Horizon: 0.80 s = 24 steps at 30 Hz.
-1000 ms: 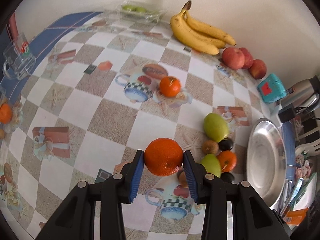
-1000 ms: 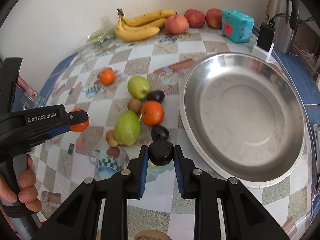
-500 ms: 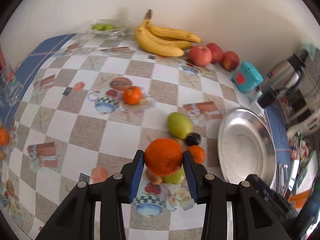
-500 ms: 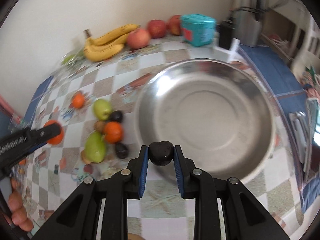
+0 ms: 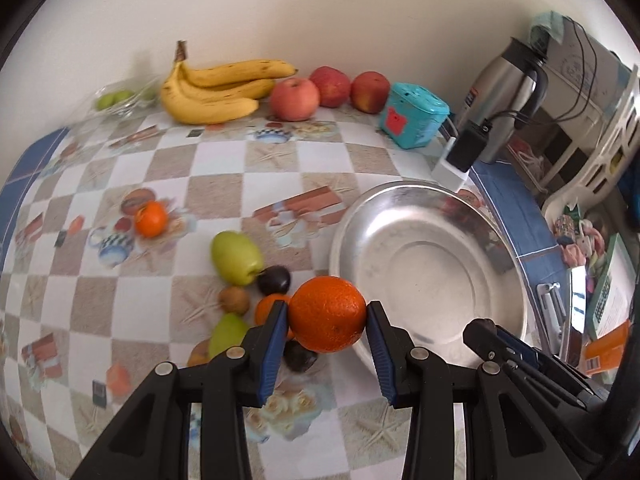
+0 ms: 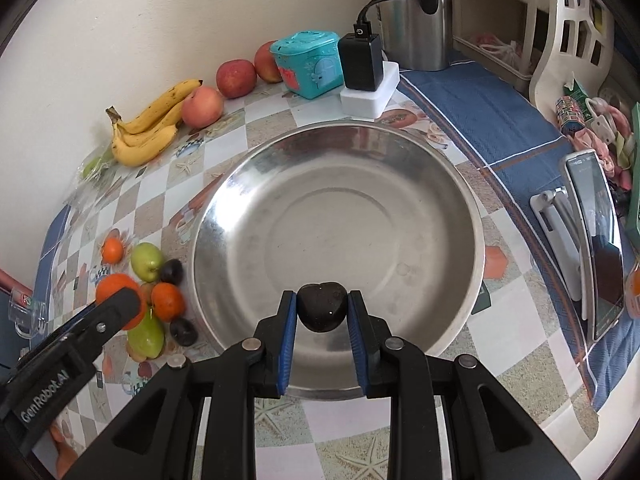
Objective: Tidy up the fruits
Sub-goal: 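Carry the orange with the left tool into the steel plate while the right tool drops the plum there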
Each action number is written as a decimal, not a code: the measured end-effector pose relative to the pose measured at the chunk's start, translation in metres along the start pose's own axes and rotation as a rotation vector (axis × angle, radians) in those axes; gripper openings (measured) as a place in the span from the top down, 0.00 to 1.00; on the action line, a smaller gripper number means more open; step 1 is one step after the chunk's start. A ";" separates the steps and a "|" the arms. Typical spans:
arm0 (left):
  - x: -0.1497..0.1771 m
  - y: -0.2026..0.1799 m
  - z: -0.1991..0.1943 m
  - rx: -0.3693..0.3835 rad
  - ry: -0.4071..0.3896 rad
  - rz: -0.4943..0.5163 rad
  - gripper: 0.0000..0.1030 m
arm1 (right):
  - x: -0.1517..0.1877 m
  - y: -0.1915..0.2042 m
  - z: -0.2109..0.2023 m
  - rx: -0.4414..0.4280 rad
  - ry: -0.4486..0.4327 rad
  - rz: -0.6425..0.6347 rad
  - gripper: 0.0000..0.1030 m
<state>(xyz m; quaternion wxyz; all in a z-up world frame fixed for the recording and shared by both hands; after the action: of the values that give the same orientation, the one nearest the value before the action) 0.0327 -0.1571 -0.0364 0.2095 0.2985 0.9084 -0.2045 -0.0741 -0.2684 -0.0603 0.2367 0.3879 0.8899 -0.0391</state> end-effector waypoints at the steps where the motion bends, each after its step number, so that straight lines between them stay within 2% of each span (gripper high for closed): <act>1: -0.001 -0.002 0.003 0.002 0.001 0.006 0.59 | -0.001 0.000 0.002 0.001 0.003 0.001 0.74; 8: -0.011 -0.024 0.029 0.021 0.000 0.053 0.59 | -0.011 -0.007 0.013 0.020 0.016 0.016 0.74; 15: -0.011 -0.026 0.059 -0.001 0.036 0.066 0.59 | -0.023 -0.019 0.031 0.039 0.038 0.040 0.74; 21: -0.010 -0.036 0.061 0.013 0.037 0.092 0.56 | -0.028 -0.021 0.041 0.043 0.052 0.050 0.74; 24: -0.013 -0.037 0.055 0.007 0.024 0.097 0.51 | -0.031 -0.023 0.038 0.049 0.049 0.062 0.73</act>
<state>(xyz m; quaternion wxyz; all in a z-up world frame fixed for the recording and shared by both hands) 0.0336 -0.2178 -0.0660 0.2071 0.3455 0.8946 -0.1934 -0.0577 -0.3148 -0.0830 0.2061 0.4217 0.8819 -0.0442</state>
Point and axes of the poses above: each gripper's, at about its wrist camera, not at the fingertips, and z roughly the way its jaws point, y to its left, x to its underside, the point moved 7 cm from there along z, roughly the way its jaws point, and after that the axes turned 4 degrees about x, right-handed, at the moved point
